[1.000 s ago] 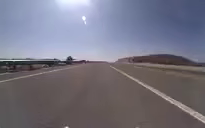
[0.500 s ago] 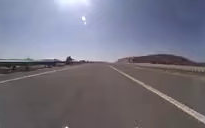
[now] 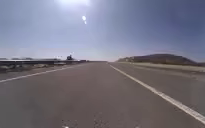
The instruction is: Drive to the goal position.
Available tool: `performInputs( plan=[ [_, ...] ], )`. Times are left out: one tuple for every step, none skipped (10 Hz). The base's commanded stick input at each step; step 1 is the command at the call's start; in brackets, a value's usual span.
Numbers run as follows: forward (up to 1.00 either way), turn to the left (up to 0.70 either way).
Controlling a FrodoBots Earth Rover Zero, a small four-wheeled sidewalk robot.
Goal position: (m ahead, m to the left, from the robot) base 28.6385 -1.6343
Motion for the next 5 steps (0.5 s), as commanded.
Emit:
performInputs(
  plan=[
    [1.0, 0.0],
    [1.0, 0.0],
    [1.0, 0.0],
    [1.0, 0.0],
    [1.0, 0.0]
  ],
)
